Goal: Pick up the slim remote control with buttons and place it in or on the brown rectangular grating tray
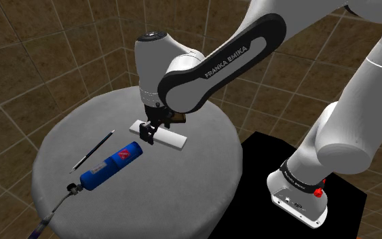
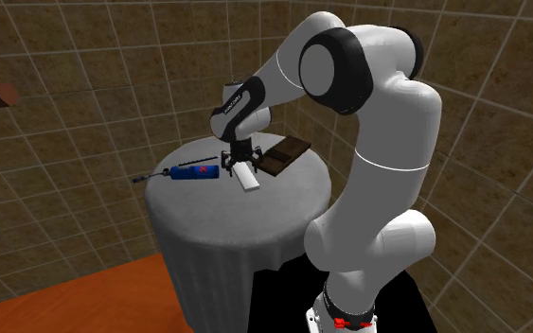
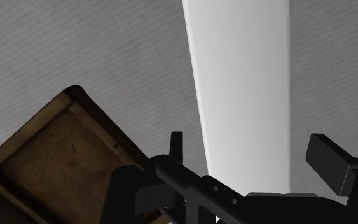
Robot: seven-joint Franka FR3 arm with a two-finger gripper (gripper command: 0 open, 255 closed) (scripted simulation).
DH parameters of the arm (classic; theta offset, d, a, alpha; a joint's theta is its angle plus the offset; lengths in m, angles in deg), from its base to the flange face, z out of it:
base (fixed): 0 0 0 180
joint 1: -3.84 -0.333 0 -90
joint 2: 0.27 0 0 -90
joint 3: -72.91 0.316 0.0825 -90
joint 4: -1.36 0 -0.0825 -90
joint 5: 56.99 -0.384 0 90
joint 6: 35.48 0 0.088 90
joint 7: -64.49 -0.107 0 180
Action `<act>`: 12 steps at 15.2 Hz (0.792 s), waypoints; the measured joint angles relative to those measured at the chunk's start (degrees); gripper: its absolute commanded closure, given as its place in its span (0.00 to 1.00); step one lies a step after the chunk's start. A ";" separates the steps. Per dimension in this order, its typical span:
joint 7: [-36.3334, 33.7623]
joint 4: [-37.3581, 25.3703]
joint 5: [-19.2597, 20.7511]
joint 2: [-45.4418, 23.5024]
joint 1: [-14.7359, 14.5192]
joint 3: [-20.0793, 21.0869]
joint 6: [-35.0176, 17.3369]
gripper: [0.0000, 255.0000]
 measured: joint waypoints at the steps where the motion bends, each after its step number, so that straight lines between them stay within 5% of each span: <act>1: -0.04 0.00 0.07 -0.11 0.00 -0.01 -0.10 0.00; 5: -0.09 0.06 0.12 -0.17 -0.02 -0.01 -0.24 0.00; 6: -0.09 0.06 0.12 -0.17 -0.02 -0.01 -0.24 1.00; 12: -0.09 0.01 0.17 -0.15 -0.02 -0.01 -0.26 1.00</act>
